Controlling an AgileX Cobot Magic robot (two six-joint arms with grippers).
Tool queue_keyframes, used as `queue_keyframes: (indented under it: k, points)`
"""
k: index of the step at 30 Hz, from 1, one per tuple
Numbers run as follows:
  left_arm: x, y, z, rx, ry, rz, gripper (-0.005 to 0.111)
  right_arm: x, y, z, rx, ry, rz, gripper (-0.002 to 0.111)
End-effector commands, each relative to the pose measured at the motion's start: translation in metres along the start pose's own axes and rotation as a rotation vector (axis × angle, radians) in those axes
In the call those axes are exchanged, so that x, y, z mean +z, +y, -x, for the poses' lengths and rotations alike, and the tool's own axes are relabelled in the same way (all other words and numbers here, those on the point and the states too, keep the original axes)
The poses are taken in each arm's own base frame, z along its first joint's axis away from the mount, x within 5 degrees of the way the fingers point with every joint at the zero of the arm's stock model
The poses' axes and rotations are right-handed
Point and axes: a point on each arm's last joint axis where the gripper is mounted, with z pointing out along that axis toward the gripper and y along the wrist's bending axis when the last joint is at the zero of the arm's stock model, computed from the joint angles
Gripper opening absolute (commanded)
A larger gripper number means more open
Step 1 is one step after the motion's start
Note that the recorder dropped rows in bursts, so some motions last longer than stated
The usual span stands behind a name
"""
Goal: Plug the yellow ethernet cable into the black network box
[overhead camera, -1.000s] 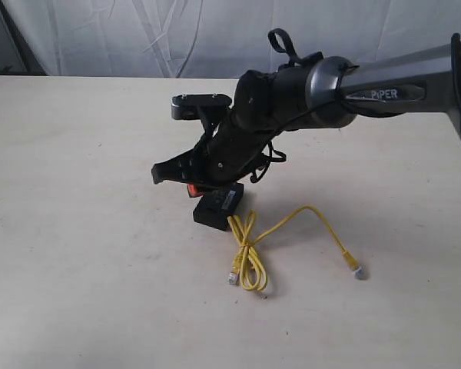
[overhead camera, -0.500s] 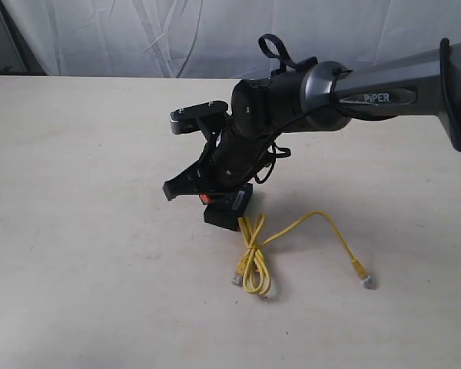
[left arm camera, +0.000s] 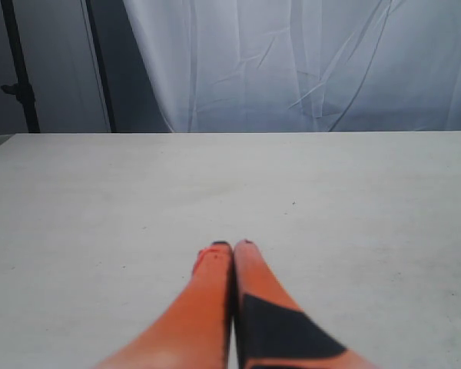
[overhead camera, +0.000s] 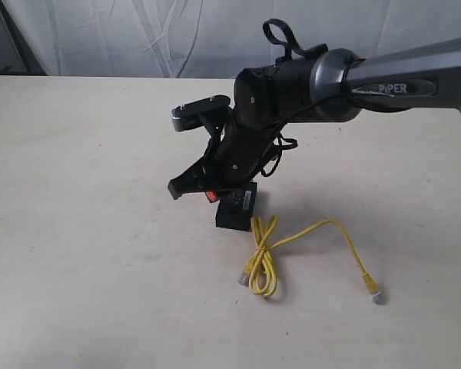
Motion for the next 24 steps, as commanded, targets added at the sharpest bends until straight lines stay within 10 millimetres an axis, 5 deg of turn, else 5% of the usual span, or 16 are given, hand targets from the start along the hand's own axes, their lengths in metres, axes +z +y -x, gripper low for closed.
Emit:
queue_keyframes:
  k: [1, 14, 24]
  points:
    - [0.000, 0.000, -0.001, 0.000, -0.008, 0.001, 0.000, -0.011, 0.006, 0.003, 0.028, -0.032, 0.039, 0.000]
    - [0.000, 0.000, -0.001, 0.000, -0.007, 0.001, 0.000, 0.014, 0.009, -0.011, -0.015, 0.092, 0.040, 0.000]
    - [0.000, 0.000, -0.001, 0.000, -0.007, 0.001, 0.000, 0.011, -0.003, -0.018, -0.142, 0.179, -0.081, 0.000]
